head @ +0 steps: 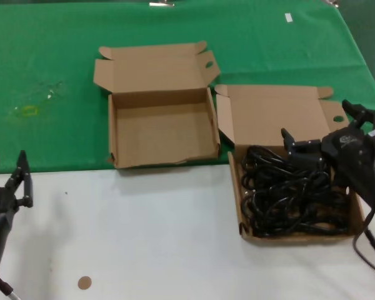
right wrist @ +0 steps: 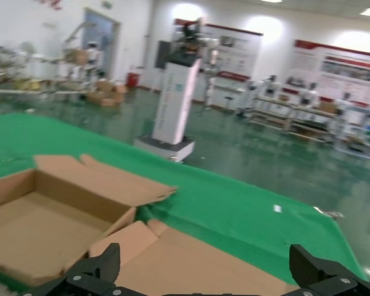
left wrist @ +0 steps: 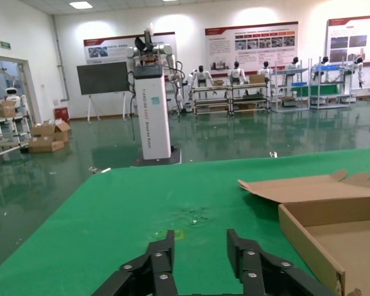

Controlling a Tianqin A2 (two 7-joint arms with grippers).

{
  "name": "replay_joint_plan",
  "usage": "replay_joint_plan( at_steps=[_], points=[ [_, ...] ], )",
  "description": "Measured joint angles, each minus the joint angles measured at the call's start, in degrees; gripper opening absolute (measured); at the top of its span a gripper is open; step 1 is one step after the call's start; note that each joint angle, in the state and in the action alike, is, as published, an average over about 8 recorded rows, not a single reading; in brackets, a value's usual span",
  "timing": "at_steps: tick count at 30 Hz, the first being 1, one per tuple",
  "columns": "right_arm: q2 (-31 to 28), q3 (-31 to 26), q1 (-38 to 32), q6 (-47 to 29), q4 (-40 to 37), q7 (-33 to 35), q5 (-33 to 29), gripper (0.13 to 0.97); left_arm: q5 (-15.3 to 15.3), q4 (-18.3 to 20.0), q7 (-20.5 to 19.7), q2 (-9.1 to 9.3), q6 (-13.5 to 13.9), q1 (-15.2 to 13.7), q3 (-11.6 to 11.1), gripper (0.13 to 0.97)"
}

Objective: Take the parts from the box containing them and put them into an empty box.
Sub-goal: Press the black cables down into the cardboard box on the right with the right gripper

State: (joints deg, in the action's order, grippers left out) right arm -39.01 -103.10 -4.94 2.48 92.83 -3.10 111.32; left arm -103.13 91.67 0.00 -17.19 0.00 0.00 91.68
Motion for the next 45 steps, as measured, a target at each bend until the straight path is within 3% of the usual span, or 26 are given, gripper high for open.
replay_joint_plan(
  at_steps=[6, 8, 18, 32, 45],
  points=[
    [-10.9, -7.9, -4.2, -1.9, 1.3, -2.3, 2.1, 0.966, 0.0, 0.0, 0.0, 0.00, 0.0, 0.0, 0.0, 0.307],
    [-14.2, -10.0, -6.0, -4.2, 1.5, -3.8, 1.2, 0.966, 0.0, 0.0, 0.0, 0.00, 0.0, 0.0, 0.0, 0.307],
    [-23.2, -14.5, -17.0, -25.8, -0.3, -8.3, -8.6, 0.966, 0.0, 0.0, 0.0, 0.00, 0.0, 0.0, 0.0, 0.190],
    [-20.9, -16.8, -32.1, -56.0, -7.8, 1.0, -18.3, 0.966, 0.0, 0.0, 0.0, 0.00, 0.0, 0.0, 0.0, 0.144],
    [-14.5, -17.3, -36.8, -66.2, -15.2, 9.1, -23.4, 0.966, 0.0, 0.0, 0.0, 0.00, 0.0, 0.0, 0.0, 0.144]
  ],
)
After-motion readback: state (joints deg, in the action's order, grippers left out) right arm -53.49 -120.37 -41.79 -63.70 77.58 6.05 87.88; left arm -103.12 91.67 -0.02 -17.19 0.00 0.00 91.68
